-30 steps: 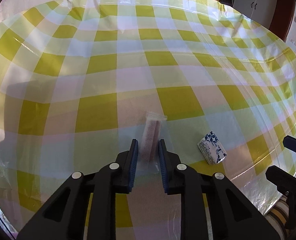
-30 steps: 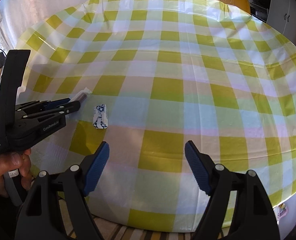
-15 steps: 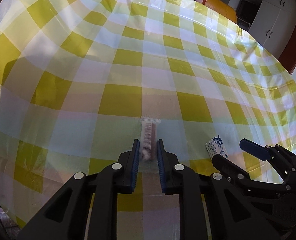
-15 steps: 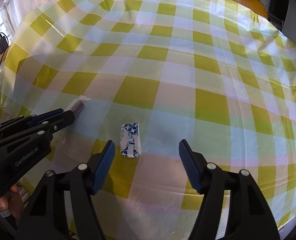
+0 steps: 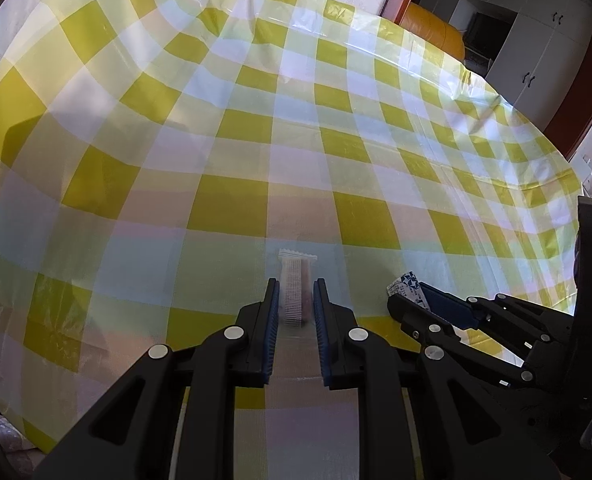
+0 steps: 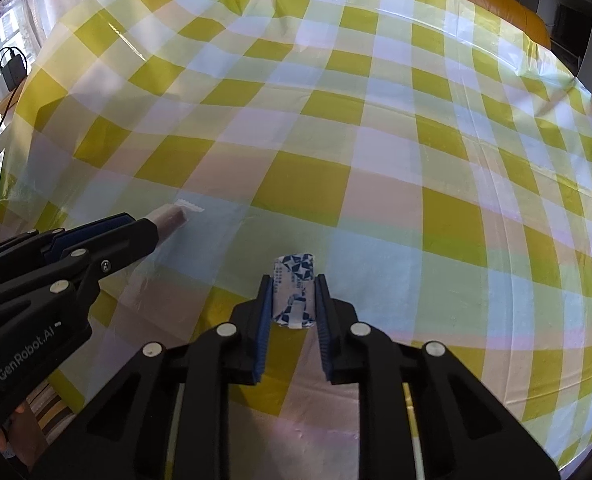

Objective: Organize snacks
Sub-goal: 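Carry both held snacks over the white box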

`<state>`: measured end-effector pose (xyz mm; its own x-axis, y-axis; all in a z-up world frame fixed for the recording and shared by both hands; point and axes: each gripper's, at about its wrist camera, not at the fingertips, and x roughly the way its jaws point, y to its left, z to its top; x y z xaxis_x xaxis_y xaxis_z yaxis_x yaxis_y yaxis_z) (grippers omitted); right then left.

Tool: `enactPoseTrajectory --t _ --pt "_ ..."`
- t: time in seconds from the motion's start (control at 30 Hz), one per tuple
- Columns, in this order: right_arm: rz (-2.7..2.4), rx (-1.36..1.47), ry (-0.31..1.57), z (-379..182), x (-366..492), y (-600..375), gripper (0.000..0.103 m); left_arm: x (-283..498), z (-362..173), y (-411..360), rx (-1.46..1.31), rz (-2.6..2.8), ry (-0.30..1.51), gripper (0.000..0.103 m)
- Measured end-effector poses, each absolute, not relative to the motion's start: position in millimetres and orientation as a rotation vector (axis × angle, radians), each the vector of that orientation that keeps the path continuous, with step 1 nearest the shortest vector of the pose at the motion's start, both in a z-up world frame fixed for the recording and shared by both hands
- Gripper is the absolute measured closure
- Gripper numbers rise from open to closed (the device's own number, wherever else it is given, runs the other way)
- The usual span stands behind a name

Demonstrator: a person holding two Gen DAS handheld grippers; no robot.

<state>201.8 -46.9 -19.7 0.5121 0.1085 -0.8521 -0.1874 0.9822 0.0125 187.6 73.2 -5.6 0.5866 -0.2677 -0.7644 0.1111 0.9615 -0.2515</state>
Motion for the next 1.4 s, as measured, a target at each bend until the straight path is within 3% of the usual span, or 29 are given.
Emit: enactPoseTrajectory --t 0.67,1.4 --pt "0.082 0.035 1.043 -4 163 -107 0.083 153 13 56 -0.2 -0.255 0.898 0.086" --pt "-0.018 0.141 0.998 23 94 -197 0.083 112 31 -39 -0.049 -0.382 0.914 0.086"
